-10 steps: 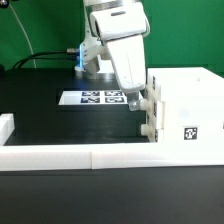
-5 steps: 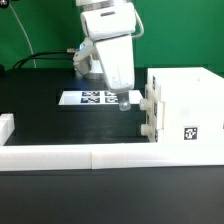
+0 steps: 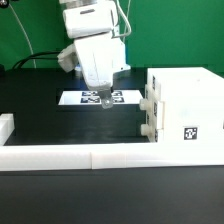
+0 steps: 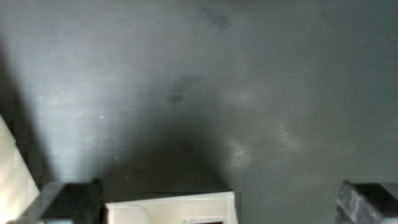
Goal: Assemble drawer
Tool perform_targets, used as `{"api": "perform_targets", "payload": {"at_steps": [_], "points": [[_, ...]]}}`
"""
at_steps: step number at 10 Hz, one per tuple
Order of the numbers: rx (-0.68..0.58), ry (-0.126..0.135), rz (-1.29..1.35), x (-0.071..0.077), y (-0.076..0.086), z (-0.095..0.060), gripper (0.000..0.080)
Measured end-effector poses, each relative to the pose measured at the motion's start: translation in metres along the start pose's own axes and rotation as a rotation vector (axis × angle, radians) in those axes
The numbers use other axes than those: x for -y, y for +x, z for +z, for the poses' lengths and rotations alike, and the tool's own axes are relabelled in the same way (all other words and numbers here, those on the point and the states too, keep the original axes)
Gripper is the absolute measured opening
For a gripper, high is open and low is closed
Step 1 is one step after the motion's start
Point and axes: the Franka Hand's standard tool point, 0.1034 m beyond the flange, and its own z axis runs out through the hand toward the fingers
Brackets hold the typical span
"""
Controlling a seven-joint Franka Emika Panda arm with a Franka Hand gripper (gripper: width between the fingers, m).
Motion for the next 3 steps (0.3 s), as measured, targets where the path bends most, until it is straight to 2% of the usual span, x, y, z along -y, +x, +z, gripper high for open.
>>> {"api": "perform_targets", "payload": {"at_steps": [3], "points": [[0.000, 0.001, 0.001, 0.0001, -0.0002, 0.0003, 0.0649]]}}
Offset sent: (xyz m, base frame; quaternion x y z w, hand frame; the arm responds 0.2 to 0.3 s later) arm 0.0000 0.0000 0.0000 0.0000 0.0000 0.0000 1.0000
